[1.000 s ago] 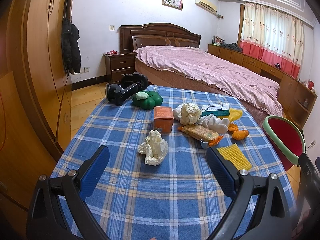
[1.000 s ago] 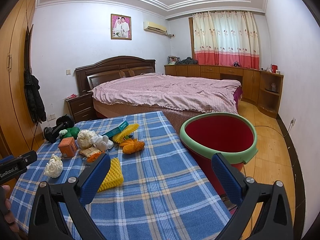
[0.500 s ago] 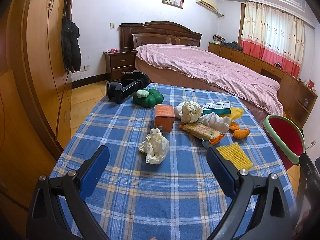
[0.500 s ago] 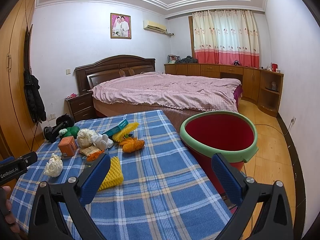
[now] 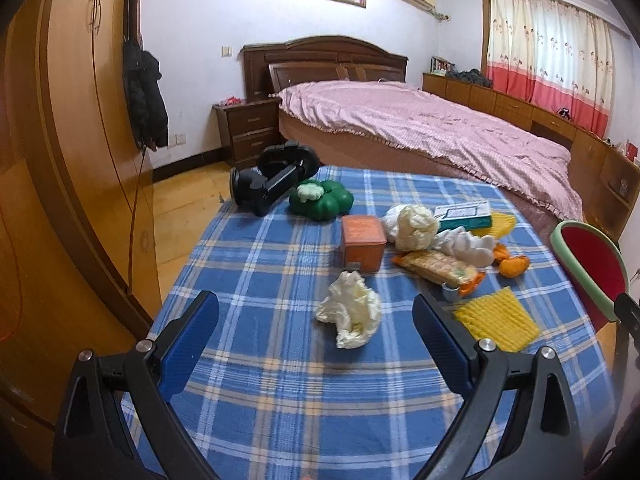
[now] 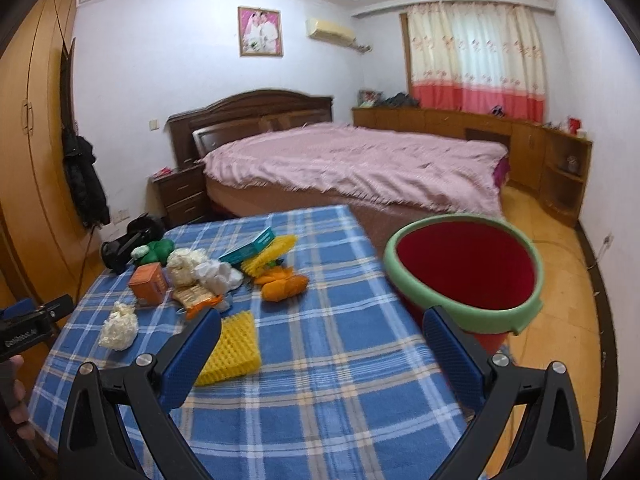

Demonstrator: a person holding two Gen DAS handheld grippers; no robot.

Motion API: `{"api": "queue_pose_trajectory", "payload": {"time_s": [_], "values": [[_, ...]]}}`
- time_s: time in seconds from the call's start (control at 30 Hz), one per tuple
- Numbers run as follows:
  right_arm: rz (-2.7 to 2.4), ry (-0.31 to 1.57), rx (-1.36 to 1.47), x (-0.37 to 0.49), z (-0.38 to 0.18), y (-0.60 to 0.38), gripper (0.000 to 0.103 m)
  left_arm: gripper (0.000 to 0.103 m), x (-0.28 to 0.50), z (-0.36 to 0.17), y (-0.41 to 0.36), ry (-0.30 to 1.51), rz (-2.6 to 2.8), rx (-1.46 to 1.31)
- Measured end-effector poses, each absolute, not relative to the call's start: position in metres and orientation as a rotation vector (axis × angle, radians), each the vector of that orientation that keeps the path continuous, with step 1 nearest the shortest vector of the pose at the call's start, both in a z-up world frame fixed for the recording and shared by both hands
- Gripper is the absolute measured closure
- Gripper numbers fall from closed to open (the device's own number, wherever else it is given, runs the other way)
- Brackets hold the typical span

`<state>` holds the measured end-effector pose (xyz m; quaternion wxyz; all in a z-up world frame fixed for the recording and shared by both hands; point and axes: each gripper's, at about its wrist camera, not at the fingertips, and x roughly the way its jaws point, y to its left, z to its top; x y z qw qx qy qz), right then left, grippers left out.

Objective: Collect trash
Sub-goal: 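Grasp the crumpled plastic bag with the left tool while the right tool grasps the yellow foam net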

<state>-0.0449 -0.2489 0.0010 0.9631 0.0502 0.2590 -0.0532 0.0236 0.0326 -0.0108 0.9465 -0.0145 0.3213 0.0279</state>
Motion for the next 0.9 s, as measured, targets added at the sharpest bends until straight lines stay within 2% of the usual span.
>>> {"api": "queue_pose_trajectory", "payload": {"time_s": [0.33, 0.47, 0.57, 0.73, 0.83, 0.9], "values": [[-0.012, 0.721, 0.053, 0.004, -0.027, -0.229, 0.000, 0.006, 0.051, -0.041, 0.040, 0.765, 0.018, -0.067], [0.018, 0.792, 0.034, 0.020, -0.043, -0.219, 0.000, 0.011, 0.063, -0.047, 0.035, 0.781, -0.024, -0.064], [0.024, 0.836, 0.034, 0.033, -0.055, -0.216, 0.000, 0.019, 0.073, -0.050, 0.031, 0.784, -0.042, -0.059], [0.042, 0.875, 0.043, 0.044, -0.066, -0.213, 0.002, 0.025, 0.089, -0.058, 0.027, 0.806, -0.081, -0.055], [0.044, 0.897, 0.051, 0.049, -0.071, -0.213, 0.010, 0.037, 0.097, -0.064, 0.026, 0.830, -0.113, -0.062], [0.051, 0.921, 0.074, 0.052, -0.074, -0.214, 0.014, 0.049, 0.100, -0.068, 0.026, 0.851, -0.136, -0.082]]}}
